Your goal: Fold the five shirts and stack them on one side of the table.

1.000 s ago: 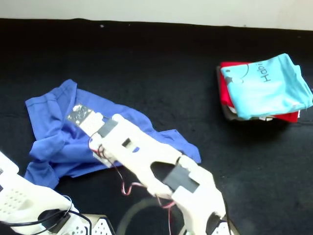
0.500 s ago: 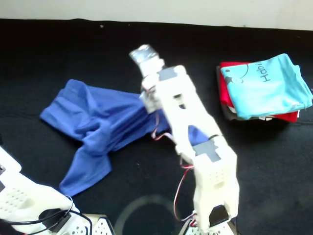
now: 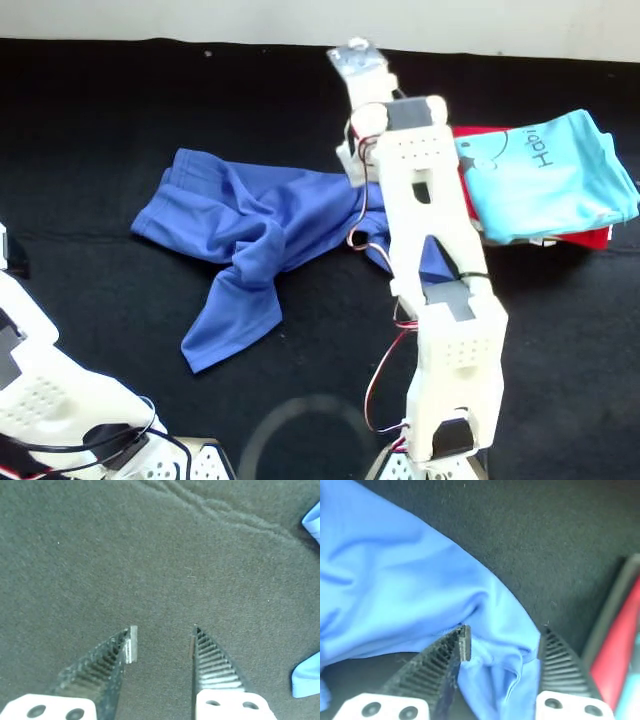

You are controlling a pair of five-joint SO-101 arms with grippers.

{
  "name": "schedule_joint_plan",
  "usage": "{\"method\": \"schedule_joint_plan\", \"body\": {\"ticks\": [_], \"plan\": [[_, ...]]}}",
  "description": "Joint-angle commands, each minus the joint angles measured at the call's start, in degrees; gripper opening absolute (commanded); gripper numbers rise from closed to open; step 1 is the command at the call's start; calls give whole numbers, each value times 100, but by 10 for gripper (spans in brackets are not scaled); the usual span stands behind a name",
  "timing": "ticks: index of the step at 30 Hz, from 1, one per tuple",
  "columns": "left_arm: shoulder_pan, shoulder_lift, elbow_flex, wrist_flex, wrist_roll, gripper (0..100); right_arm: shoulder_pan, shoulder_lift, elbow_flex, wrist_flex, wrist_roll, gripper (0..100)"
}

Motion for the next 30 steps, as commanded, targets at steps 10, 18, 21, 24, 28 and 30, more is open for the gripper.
{"method": "schedule_joint_plan", "body": {"ticks": [10, 18, 21, 24, 28, 30], "plan": [[66, -40, -242, 0, -18, 181, -840, -75, -1429, 1508, -598, 222], [13, -48, -251, -9, -18, 181, -1525, -110, -1235, 1578, -1301, 221], [-75, -48, -347, -9, -18, 181, -1851, -259, -664, 1560, -1521, 221], [-215, -48, -576, 0, -18, 181, -2220, -549, -48, 1543, -1609, 221], [-374, -22, -866, 0, -18, 181, -2897, -980, 725, 1305, -1609, 221], [-418, 4, -945, 0, -18, 181, -3222, -1165, 1270, 1015, -1609, 221]]}}
